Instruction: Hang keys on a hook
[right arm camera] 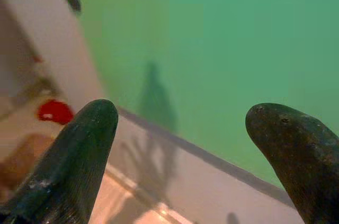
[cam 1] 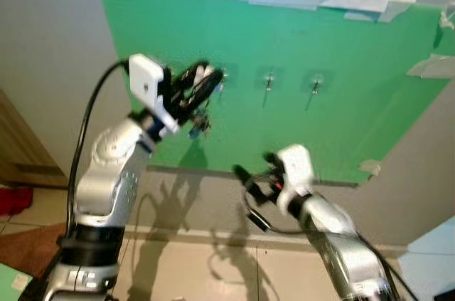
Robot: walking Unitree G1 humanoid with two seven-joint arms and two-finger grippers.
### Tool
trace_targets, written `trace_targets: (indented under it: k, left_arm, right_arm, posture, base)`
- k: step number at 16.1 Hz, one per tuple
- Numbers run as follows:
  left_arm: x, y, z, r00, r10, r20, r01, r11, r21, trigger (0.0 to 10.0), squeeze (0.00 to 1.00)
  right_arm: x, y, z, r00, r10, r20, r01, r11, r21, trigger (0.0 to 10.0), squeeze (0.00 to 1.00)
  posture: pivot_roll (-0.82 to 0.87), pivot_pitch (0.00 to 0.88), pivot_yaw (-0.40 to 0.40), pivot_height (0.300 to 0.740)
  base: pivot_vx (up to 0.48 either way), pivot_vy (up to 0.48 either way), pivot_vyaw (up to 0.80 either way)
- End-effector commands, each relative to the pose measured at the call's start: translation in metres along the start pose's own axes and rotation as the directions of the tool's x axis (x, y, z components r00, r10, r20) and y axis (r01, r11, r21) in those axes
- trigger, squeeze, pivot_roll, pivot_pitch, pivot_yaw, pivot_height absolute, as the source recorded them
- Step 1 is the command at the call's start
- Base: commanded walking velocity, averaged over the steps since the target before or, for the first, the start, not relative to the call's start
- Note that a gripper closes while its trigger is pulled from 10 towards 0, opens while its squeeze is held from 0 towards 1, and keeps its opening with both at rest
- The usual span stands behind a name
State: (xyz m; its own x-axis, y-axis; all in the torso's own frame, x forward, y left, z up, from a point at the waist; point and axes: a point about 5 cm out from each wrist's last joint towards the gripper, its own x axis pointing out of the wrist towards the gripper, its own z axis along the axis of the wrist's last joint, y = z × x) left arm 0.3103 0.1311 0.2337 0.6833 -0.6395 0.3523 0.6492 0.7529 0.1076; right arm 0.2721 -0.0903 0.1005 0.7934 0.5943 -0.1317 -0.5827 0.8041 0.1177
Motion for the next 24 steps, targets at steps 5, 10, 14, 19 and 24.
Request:
trace_targets:
  k: [5,10,14,19,24]
  left_arm:
    - [0.018,-0.004,0.019,0.997,-0.070,0.029,0.069,0.997,0.027,0.0,0.00]
    - [0.026,-0.015,0.018,0.994,-0.105,0.039,0.105,0.994,-0.005,0.0,0.00]
    - [0.031,-0.022,0.010,0.994,-0.108,0.032,0.109,0.993,-0.038,0.0,0.00]
    - [0.035,-0.022,0.009,0.993,-0.116,0.033,0.117,0.993,-0.030,0.0,0.00]
    - [0.038,-0.020,0.011,0.992,-0.120,0.038,0.121,0.992,-0.023,0.0,0.00]
  right_arm:
    - [0.008,0.000,0.021,0.985,0.163,-0.049,-0.165,0.985,-0.042,10.0,0.00]
    - [0.015,0.009,0.043,0.979,0.204,-0.007,-0.204,0.977,-0.059,10.0,1.00]
    - [0.023,0.016,0.053,0.970,0.241,0.010,-0.240,0.968,-0.066,10.0,1.00]
    - [0.024,0.017,0.053,0.977,0.209,0.028,-0.207,0.976,-0.064,10.0,1.00]
    - [0.024,0.003,0.060,0.992,0.077,0.100,-0.062,0.988,-0.144,10.0,1.00]
  posture:
    - [-0.03,0.000,-0.017,0.740]
    - [-0.07,0.000,-0.015,0.740]
    - [-0.08,0.000,-0.026,0.740]
    - [-0.08,0.000,-0.020,0.740]
    - [-0.09,0.000,-0.007,0.740]
  base:
    - [0.000,0.000,0.00]
    - [0.000,0.000,0.00]
    - [0.000,0.000,0.00]
    - [0.000,0.000,0.00]
    - [0.000,0.000,0.00]
